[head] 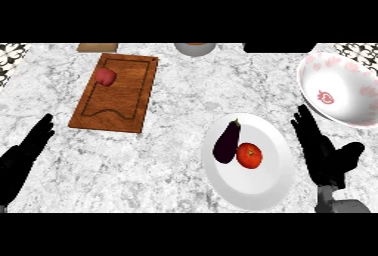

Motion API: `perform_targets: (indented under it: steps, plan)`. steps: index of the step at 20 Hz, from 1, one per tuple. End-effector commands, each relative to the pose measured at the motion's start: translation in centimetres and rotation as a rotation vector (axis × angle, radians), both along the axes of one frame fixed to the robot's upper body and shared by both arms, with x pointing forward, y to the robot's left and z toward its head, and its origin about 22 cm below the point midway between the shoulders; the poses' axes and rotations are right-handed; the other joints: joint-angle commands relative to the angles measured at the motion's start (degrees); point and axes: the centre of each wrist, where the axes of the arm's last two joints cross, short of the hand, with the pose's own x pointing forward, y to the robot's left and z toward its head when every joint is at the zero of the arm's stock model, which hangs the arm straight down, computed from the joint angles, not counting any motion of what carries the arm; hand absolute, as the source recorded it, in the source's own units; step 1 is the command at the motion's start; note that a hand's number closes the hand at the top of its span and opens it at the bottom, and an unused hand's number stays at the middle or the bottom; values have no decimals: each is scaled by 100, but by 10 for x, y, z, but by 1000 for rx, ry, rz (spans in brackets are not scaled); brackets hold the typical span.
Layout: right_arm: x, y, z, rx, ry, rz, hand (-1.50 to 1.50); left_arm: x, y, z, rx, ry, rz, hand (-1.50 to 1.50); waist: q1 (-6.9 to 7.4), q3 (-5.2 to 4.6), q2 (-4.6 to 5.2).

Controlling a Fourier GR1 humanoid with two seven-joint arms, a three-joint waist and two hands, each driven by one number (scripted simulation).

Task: Pick the tomato from the plate and place it in the bowl

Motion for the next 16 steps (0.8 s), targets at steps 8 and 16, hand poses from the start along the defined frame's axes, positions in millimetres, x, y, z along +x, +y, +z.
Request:
perform_targets:
  steps: [8, 16]
  plan:
    - [13, -97, 26, -149, -280, -151, 150, 40, -42, 41, -35, -316, 71, 0, 8, 190, 161]
    - [-20, -135, -6, -135, -527, 292, -150, 62, -62, 47, -23, -303, 80, 0, 113, 174, 114]
